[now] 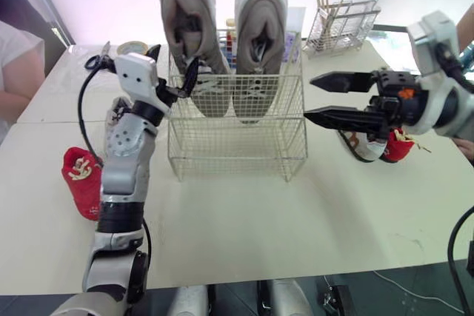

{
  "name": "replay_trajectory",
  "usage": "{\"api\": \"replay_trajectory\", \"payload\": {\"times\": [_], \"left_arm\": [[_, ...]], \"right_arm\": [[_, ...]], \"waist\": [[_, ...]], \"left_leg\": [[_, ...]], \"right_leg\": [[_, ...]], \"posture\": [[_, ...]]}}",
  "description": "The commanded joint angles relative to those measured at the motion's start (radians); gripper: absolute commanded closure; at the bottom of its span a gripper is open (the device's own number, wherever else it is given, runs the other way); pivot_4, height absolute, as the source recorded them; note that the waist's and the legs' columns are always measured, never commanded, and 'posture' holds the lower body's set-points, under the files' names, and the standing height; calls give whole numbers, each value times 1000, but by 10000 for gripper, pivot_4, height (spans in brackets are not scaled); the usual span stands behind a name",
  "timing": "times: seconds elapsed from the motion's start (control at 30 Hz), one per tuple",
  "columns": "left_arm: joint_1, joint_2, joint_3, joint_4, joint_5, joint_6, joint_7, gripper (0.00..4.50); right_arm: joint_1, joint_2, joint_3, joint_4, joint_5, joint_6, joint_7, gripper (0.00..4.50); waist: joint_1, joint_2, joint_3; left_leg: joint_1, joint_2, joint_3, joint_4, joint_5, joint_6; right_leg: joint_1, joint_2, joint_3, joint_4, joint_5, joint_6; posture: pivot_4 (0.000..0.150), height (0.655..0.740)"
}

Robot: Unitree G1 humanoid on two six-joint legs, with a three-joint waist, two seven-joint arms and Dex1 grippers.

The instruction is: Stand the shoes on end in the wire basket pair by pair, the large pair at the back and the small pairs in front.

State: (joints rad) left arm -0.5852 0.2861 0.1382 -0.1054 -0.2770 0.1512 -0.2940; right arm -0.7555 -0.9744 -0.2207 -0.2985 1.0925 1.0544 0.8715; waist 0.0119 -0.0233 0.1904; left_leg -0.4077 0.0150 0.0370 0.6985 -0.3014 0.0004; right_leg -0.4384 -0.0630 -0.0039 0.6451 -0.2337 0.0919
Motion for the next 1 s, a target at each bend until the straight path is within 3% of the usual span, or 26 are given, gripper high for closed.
{"api": "replay_trajectory", "payload": {"times": [0.03,0.17,0.3,0.47,0.6,0.67,0.83,1.0], "left_arm": [[57,41,35,-271,-126,186,14,760],[145,130,102,-500,-297,450,46,760],[160,238,228,-596,-484,656,108,760],[171,335,377,-586,-835,757,92,760],[252,381,338,-620,-981,796,114,760],[282,427,264,-667,-967,825,117,760],[320,450,142,-714,-997,795,22,760],[335,454,69,-697,-1062,771,-121,760]], "right_arm": [[-32,14,12,17,-30,-38,23,0],[-51,27,39,55,-61,-61,60,0],[-82,47,73,101,-108,-81,83,0],[-158,132,49,253,-187,-148,16,0],[-126,148,-22,344,-229,-183,-49,0],[-69,159,-73,372,-227,-168,-96,0],[150,211,-203,313,-384,-332,-320,0],[520,223,-334,75,-469,-378,-394,0]], "waist": [[-1,0,0],[-1,0,0],[-1,0,0],[-2,0,0],[2,0,0],[3,0,0],[1,1,0],[2,8,-1]], "left_leg": [[0,0,0,0,0,0],[0,0,0,0,0,0],[1,1,-1,0,0,0],[2,0,-1,0,0,0],[1,-1,-2,0,0,0],[1,-1,-2,0,0,0],[2,-2,-4,0,0,0],[2,-1,-5,-2,0,-1]], "right_leg": [[0,0,0,0,0,0],[0,0,0,0,0,0],[0,0,0,1,0,0],[2,1,0,1,0,0],[2,0,0,0,0,0],[3,-1,0,-2,0,0],[7,0,0,-6,0,-1],[7,1,0,-6,-1,0]], "posture": [[1500,7400],[1500,7400],[1500,7400],[1500,7400],[1500,7400],[1500,7400],[1500,7400],[1500,7400]]}}
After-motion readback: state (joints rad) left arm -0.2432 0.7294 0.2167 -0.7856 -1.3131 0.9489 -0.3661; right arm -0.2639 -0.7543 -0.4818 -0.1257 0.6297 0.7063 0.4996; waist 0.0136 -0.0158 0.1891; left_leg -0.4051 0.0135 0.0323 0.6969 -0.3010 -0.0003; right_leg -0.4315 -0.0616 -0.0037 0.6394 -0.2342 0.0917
